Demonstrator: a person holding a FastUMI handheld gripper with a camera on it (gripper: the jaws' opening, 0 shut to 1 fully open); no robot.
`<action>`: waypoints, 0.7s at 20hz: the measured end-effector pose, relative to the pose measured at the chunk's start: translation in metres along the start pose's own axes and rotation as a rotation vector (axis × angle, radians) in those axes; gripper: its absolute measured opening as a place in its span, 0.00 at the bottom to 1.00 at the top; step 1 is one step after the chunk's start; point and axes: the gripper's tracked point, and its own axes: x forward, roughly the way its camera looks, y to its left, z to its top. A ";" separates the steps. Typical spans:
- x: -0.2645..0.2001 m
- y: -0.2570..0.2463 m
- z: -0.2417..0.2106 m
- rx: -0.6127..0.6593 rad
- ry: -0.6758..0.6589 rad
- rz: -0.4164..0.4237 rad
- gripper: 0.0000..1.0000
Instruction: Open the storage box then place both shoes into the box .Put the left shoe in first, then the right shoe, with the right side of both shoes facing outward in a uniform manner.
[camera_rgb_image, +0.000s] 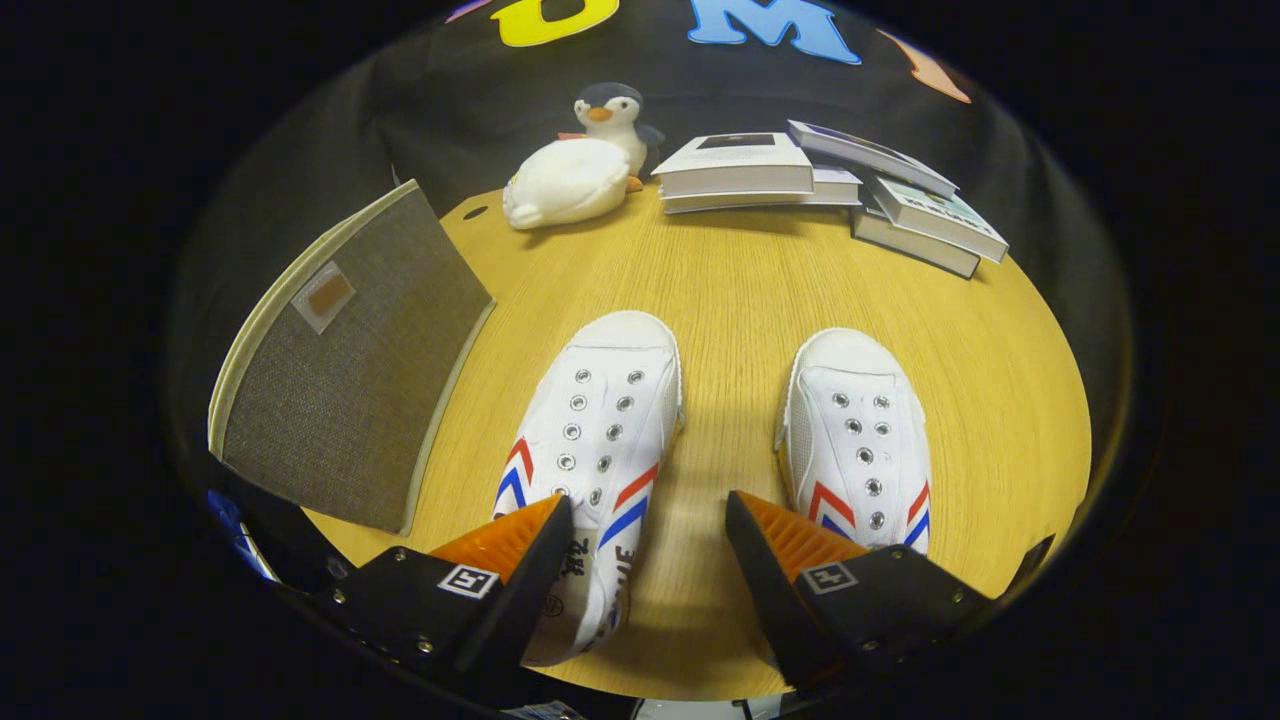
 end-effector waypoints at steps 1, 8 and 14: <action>0.001 0.002 -0.001 0.015 0.006 0.007 0.85; 0.000 0.011 0.000 0.185 0.019 0.009 0.09; -0.016 0.022 0.014 0.261 -0.020 0.054 0.09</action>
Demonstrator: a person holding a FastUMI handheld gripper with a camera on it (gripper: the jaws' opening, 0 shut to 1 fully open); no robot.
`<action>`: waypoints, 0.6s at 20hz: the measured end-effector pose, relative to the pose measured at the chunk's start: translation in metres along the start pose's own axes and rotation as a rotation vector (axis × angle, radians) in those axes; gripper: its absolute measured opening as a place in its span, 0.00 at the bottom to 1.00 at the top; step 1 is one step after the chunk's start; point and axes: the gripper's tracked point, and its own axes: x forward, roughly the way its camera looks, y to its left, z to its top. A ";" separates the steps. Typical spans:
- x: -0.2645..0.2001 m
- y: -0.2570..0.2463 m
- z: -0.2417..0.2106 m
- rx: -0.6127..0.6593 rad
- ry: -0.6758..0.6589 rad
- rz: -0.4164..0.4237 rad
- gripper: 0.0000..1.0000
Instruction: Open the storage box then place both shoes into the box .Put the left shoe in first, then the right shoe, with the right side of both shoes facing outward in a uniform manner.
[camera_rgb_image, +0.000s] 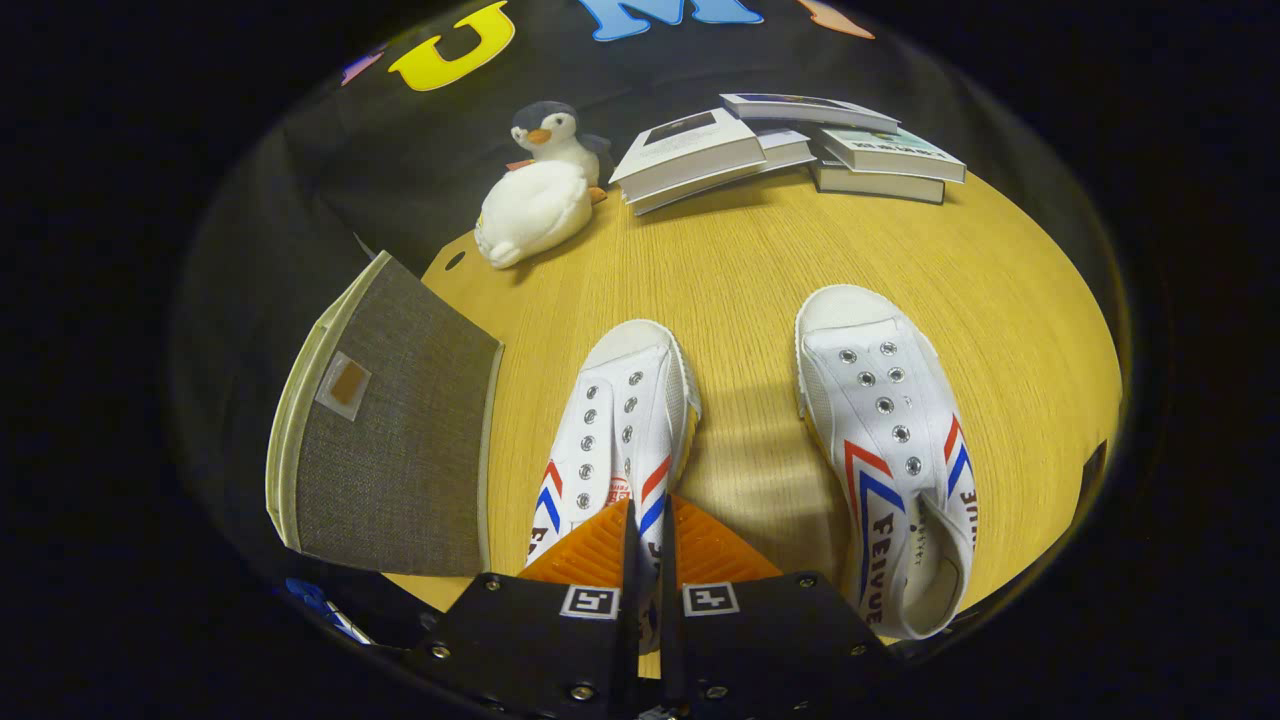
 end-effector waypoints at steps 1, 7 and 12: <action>-0.003 0.003 0.002 0.007 -0.005 0.011 0.09; -0.032 0.030 0.028 0.082 -0.052 0.099 0.09; -0.062 0.064 0.054 0.113 -0.094 0.168 0.09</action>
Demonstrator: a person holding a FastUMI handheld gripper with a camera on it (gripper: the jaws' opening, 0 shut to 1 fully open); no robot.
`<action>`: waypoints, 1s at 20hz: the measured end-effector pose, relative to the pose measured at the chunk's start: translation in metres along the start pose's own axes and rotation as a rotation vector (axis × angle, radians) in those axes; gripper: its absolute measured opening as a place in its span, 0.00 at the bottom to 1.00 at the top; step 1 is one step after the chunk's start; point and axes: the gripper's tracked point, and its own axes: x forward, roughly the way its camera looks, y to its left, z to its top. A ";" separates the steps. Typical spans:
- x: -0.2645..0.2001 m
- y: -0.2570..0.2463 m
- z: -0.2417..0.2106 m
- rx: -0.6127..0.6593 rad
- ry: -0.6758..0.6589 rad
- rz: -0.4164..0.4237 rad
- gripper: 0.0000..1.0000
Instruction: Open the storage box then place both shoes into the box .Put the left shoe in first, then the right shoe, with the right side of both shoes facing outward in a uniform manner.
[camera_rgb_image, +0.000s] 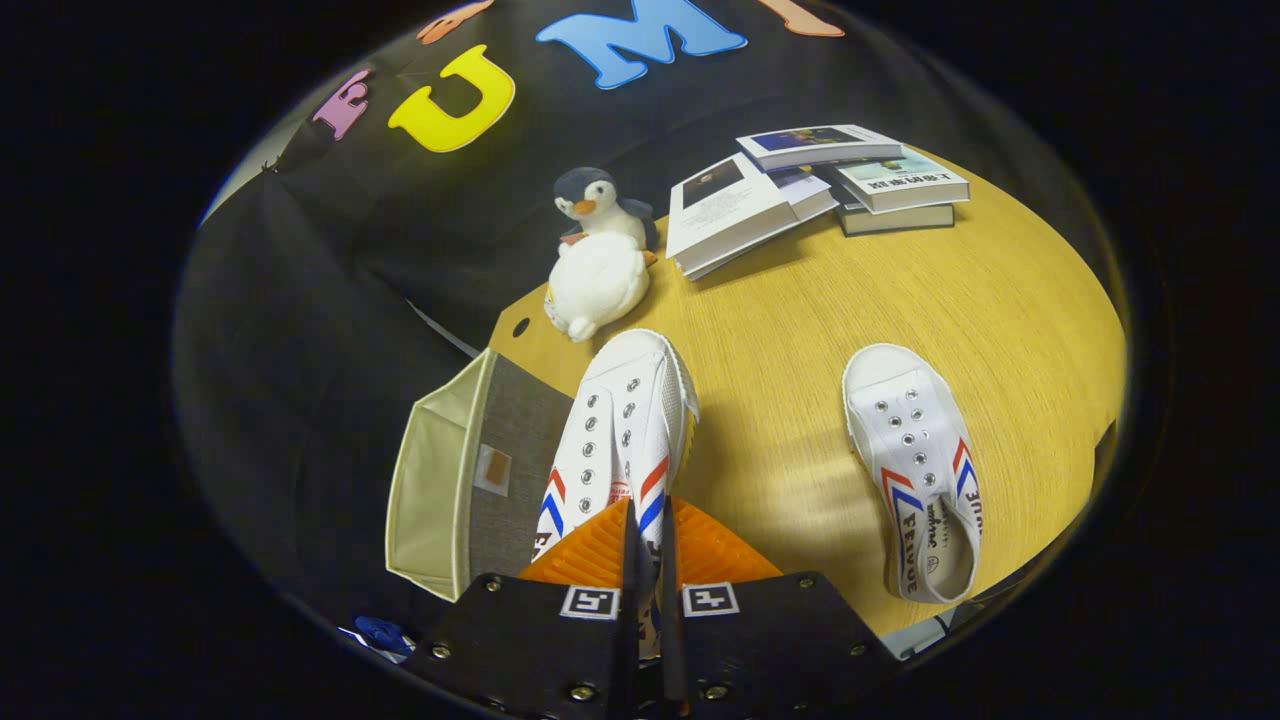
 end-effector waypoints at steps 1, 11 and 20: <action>-0.004 0.009 0.005 0.001 -0.011 0.011 0.09; -0.007 0.095 0.023 -0.052 -0.021 0.091 0.08; 0.036 0.171 -0.001 -0.100 0.031 0.153 0.09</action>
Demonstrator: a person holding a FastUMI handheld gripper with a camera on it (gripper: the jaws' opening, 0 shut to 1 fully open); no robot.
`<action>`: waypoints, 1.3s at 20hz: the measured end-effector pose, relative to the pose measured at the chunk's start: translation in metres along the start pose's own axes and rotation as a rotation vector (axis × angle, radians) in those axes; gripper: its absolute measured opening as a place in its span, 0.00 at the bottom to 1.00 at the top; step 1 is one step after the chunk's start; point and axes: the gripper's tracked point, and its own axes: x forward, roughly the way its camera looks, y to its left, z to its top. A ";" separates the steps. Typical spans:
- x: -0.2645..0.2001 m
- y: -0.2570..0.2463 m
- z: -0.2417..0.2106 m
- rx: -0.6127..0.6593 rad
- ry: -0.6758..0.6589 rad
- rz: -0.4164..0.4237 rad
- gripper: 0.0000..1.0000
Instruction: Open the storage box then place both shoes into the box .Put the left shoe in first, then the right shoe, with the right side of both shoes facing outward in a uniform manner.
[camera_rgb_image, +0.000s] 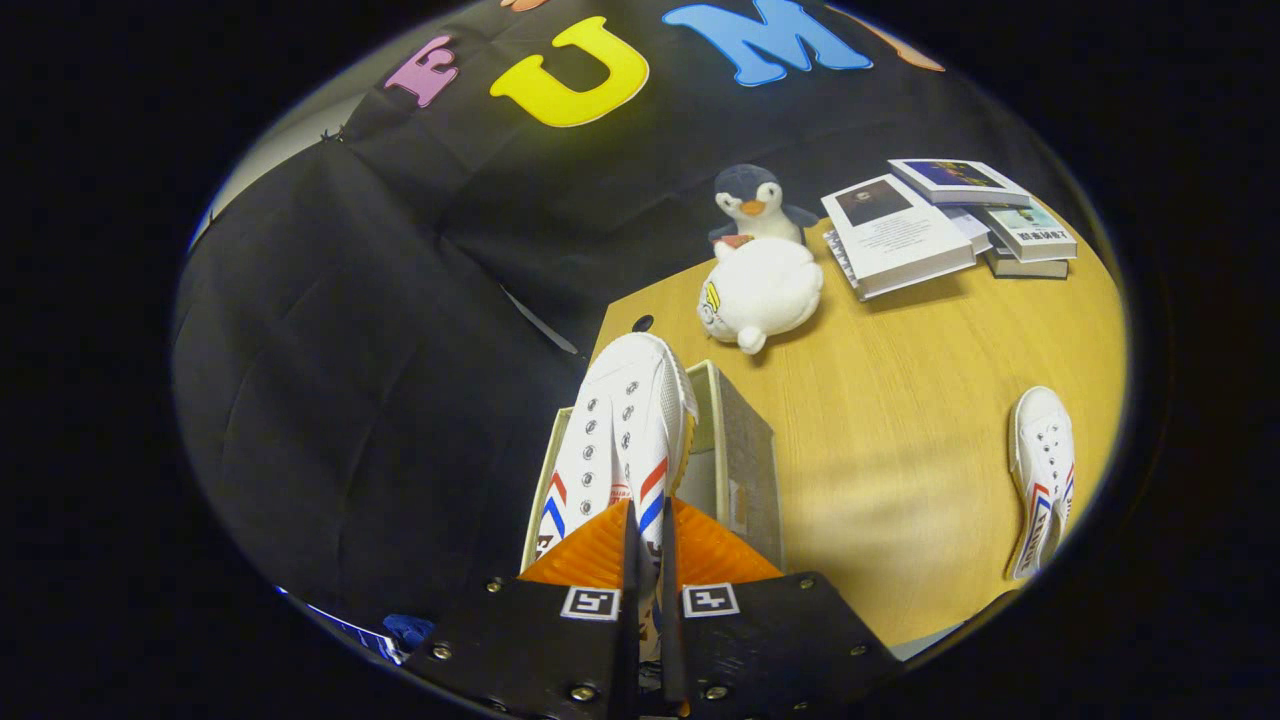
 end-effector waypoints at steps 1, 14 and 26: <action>0.007 0.005 -0.002 -0.002 0.009 0.005 0.09; 0.069 0.026 -0.038 -0.068 0.055 -0.070 0.09; 0.099 0.022 -0.081 -0.164 0.162 -0.125 0.09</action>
